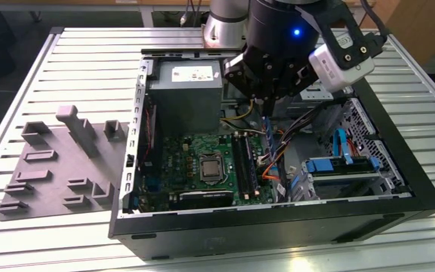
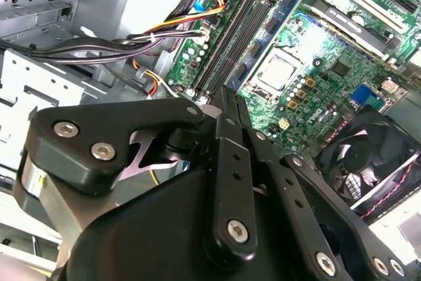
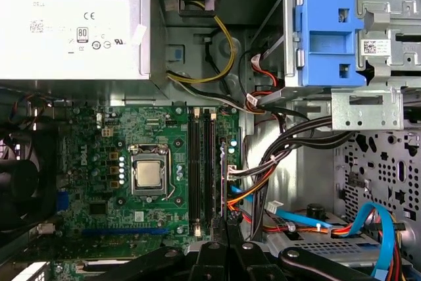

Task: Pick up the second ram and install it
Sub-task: 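Insert the second ram into the second slot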

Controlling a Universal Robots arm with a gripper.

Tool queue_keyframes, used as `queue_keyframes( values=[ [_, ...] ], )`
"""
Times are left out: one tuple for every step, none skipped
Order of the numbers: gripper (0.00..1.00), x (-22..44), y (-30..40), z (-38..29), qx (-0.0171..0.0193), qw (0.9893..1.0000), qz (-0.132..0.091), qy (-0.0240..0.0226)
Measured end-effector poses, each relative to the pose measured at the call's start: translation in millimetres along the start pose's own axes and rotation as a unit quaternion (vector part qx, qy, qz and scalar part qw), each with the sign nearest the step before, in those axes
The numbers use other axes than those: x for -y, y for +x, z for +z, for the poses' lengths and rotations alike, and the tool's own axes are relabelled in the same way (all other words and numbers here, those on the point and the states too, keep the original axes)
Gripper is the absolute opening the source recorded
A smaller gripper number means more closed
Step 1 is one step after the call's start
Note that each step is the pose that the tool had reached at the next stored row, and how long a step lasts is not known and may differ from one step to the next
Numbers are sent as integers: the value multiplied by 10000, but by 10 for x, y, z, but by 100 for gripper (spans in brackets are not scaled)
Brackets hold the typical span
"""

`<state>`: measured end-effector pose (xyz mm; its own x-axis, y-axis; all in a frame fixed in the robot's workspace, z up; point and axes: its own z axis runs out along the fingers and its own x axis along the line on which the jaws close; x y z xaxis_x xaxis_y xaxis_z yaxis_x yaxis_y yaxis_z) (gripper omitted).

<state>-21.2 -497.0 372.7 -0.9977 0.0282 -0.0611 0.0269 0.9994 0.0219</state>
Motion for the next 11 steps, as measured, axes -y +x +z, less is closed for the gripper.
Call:
queue_keyframes(
  values=[
    [12, 0, 0, 3, 0, 10000, 0, 0],
    [12, 0, 1, 5, 0, 10000, 0, 0],
    [12, 0, 2, 8, 0, 10000, 0, 0],
    [12, 0, 2, 10, 0, 10000, 0, 0],
    [12, 0, 3, 13, 0, 10000, 0, 0],
    [12, 0, 3, 15, 0, 10000, 0, 0],
    [12, 1, 4, 18, 0, 10000, 0, 0],
    [12, 0, 4, 20, 0, 10000, 0, 0],
    [12, 0, 4, 23, 0, 10000, 0, 0],
    [12, 1, 5, 25, 0, 10000, 0, 0],
    [12, 1, 5, 28, 0, 10000, 0, 0]
  ],
)
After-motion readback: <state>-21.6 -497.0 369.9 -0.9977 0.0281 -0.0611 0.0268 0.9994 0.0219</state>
